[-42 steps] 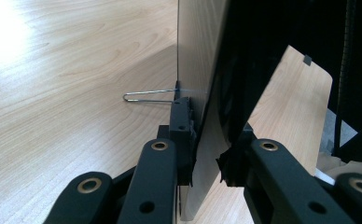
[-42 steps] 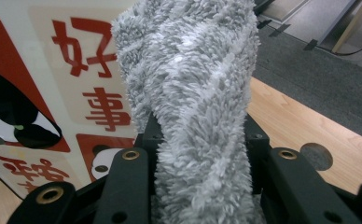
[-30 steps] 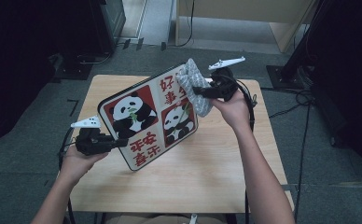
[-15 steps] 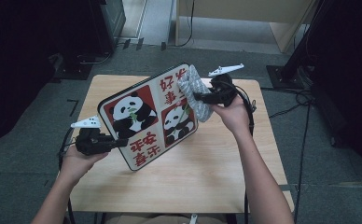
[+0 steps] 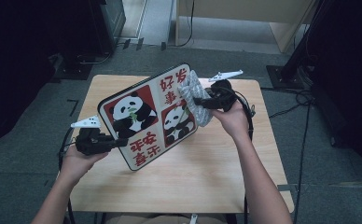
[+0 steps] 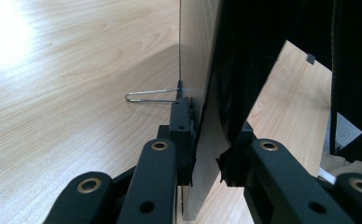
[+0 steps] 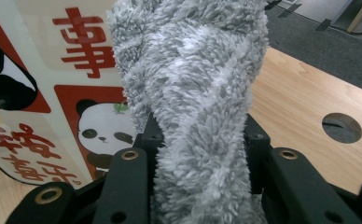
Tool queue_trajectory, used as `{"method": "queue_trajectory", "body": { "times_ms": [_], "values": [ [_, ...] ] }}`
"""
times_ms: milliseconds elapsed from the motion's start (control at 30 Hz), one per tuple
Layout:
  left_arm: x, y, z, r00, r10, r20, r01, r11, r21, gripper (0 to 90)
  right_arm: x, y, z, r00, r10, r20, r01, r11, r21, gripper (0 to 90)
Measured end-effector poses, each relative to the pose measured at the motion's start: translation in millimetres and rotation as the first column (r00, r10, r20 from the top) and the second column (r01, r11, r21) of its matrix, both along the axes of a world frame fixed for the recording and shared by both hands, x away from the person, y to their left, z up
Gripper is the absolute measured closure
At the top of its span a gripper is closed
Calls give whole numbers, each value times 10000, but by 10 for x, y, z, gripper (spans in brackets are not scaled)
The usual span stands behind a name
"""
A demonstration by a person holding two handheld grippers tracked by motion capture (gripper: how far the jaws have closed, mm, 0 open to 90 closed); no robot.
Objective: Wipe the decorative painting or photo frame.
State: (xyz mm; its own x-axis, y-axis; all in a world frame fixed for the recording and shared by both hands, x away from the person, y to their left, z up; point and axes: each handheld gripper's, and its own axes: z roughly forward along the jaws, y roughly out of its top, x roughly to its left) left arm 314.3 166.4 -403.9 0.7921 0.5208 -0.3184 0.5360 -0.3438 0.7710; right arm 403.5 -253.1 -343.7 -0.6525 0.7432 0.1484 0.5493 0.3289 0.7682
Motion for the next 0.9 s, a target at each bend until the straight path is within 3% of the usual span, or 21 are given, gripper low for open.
{"method": "queue_trajectory", "body": {
  "times_ms": [500,900],
  "values": [
    [8,4,-6,10000,-30,-17,30,9999,-110,789,-48,-7,-231,9995,6,-321,5,9994,341,638],
    [4,0,-3,10000,-13,40,13,10000,-80,788,-66,-34,-423,9970,-4,-772,-2,10000,-79,635]
  ]
}}
